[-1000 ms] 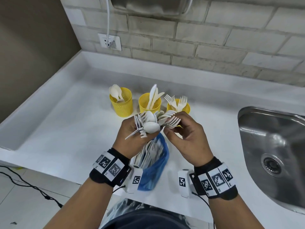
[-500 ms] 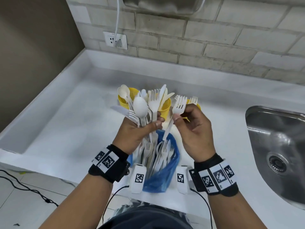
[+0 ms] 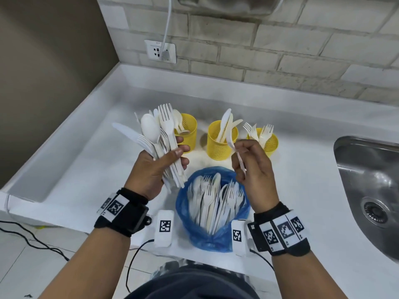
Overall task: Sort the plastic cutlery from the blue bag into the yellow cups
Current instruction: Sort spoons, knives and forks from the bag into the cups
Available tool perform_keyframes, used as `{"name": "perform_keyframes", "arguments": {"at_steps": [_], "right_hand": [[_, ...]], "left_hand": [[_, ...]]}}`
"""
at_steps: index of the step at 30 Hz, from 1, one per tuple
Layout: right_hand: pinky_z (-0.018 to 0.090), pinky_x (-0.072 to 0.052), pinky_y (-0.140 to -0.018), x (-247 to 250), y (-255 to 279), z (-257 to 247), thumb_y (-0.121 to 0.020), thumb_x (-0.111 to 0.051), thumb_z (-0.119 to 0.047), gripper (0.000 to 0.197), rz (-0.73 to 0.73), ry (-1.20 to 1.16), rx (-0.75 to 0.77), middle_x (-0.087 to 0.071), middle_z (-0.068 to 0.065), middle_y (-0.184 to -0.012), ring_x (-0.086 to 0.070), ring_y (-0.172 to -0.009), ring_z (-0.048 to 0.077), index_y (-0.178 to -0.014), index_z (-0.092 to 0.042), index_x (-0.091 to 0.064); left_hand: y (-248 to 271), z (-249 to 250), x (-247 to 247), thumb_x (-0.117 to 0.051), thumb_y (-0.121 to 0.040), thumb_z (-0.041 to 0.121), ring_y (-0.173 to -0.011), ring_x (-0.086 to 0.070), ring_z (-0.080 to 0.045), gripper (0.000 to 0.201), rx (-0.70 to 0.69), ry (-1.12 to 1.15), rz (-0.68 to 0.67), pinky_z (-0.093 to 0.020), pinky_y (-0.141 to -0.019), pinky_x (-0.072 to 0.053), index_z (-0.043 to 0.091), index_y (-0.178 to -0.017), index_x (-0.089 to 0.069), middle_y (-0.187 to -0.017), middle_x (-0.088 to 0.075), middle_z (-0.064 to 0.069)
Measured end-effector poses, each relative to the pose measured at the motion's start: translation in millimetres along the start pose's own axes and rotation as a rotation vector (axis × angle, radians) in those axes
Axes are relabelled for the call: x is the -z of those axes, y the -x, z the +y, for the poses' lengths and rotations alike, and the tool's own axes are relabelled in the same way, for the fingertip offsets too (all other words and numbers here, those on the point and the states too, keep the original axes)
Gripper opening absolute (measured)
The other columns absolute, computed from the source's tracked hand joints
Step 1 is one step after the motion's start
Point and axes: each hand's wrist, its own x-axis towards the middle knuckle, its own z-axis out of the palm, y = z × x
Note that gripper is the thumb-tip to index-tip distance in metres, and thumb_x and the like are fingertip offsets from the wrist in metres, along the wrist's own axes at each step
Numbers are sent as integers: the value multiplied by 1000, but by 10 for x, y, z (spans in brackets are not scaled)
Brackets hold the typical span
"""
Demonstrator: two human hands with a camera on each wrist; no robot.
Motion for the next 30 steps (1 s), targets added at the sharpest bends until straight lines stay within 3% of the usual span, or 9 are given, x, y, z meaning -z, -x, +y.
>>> {"name": "perform_keyframes", "arguments": {"at_steps": [5, 8, 10, 13, 15, 19, 21, 26, 30], "right_hand": [[29, -33, -54, -213, 5, 50, -91, -51, -22, 19, -7, -69, -113, -48, 5, -64, -40, -56, 15, -97, -18, -68], [31, -42, -58, -296, -17, 35, -91, -56, -20, 9, -25, -149, -111, -60, 5, -70, -52, -61, 18, -96, -13, -59], [33, -43, -53, -313, -51, -2, -94, -54, -17, 6, -16, -228, -101, -62, 8, -76, -55, -60, 23, -96, -13, -50], [27, -35, -46, -304, -106, -60, -101, -50, -5, 15, 32, -233, -72, -53, 6, -70, -41, -50, 19, -93, -17, -44], [22, -32, -44, -287, -136, -112, -102, -50, 2, 22, 40, -233, -86, -46, 2, -65, -35, -48, 12, -92, -16, -43], [19, -36, -49, -251, -174, -163, -99, -61, -2, 13, -11, -139, -52, -49, -9, -65, -40, -49, 5, -101, -13, -55], [22, -33, -50, -239, -188, -176, -98, -64, -8, 6, -52, -59, -17, -47, -13, -61, -36, -47, 7, -97, -14, -63], [24, -25, -49, -147, -243, -172, -101, -57, -3, 17, -116, -183, -107, -39, -5, -55, -25, -46, 12, -101, -14, -70], [25, -26, -48, -49, -277, -172, -91, -61, -12, 16, -195, -196, -108, -39, -4, -54, -29, -45, 10, -100, -14, -74]], "left_hand": [[118, -141, -82, -71, -86, 8, -77, -71, -28, 25, 50, -86, -54, -39, -76, -59, 8, -112, -71, -106, -75, -19], [195, -213, -214, -67, -92, 0, -79, -73, -26, 18, 15, -165, -123, -37, -74, -59, 7, -108, -73, -104, -76, -18], [226, -225, -289, -64, -93, -2, -83, -73, -23, 19, -15, -173, -154, -35, -75, -60, 4, -110, -72, -104, -77, -15], [222, -206, -328, -69, -91, 5, -77, -70, -25, 14, -21, -212, -138, -35, -78, -60, 5, -104, -73, -97, -78, -13], [201, -195, -317, -72, -90, 8, -74, -71, -24, 18, -15, -252, -123, -33, -78, -60, -2, -104, -73, -89, -77, -11], [173, -177, -338, -73, -91, 11, -78, -73, -25, 18, -43, -335, -172, -30, -80, -59, 1, -106, -73, -87, -77, -12], [152, -181, -352, -73, -91, 11, -82, -74, -29, 17, -76, -370, -195, -29, -82, -58, 4, -106, -73, -88, -77, -15], [107, -159, -367, -73, -91, 9, -86, -72, -39, 17, -82, -370, -267, -43, -90, -59, 2, -106, -72, -88, -75, -19], [75, -137, -418, -72, -89, -1, -81, -73, -26, 12, -52, -331, -309, -40, -81, -60, 4, -100, -73, -88, -76, -9]]}}
